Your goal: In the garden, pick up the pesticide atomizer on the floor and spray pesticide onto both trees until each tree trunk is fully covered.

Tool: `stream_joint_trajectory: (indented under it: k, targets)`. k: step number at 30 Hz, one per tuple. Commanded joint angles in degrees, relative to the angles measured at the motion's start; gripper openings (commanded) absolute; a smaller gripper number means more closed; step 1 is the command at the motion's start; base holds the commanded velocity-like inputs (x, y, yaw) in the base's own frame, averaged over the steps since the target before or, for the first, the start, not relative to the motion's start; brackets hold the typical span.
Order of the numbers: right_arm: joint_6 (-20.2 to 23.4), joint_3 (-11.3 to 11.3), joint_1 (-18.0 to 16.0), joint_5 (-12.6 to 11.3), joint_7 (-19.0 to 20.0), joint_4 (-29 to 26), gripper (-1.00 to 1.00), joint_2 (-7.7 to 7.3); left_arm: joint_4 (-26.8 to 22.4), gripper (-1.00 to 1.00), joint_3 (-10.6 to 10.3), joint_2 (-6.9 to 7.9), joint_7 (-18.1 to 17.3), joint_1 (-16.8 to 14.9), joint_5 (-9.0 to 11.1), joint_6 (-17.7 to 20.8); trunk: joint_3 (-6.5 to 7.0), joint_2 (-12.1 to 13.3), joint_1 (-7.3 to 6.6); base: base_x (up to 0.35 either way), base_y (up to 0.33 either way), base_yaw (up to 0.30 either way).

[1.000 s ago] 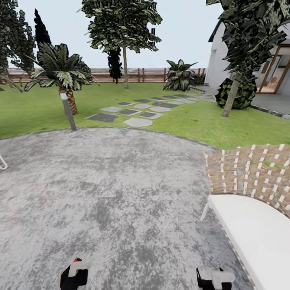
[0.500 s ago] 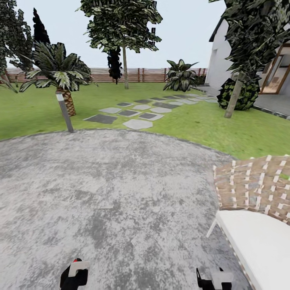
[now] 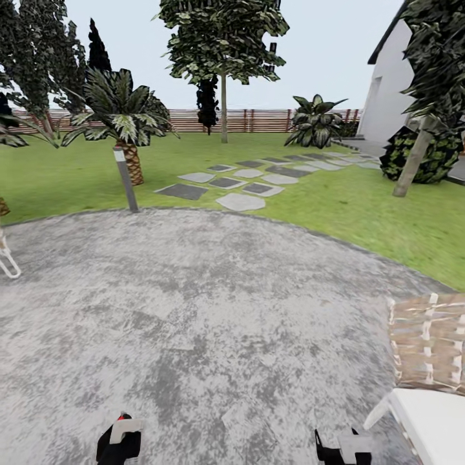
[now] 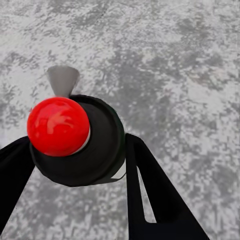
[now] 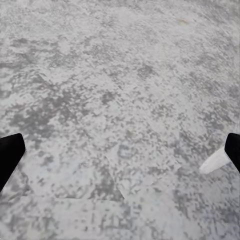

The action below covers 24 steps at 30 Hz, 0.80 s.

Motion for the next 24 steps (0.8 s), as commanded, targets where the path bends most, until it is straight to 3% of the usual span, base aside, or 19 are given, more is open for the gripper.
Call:
stream_joint_trajectory:
  k: [1, 24]
  targets:
    - [0.0, 0.0, 0.0, 0.0, 0.0, 0.0, 1.00, 0.00, 0.0, -1.00, 0.0, 0.00, 0.0, 0.0, 0.0, 0.0, 0.00, 0.0, 0.00, 0.340, 0.000, 0.176]
    - [0.1, -0.1, 0.0, 0.0, 0.0, 0.1, 1.00, 0.00, 0.1, -1.00, 0.0, 0.00, 0.0, 0.0, 0.0, 0.2, 0.00, 0.0, 0.00, 0.340, 0.030, 0.016]
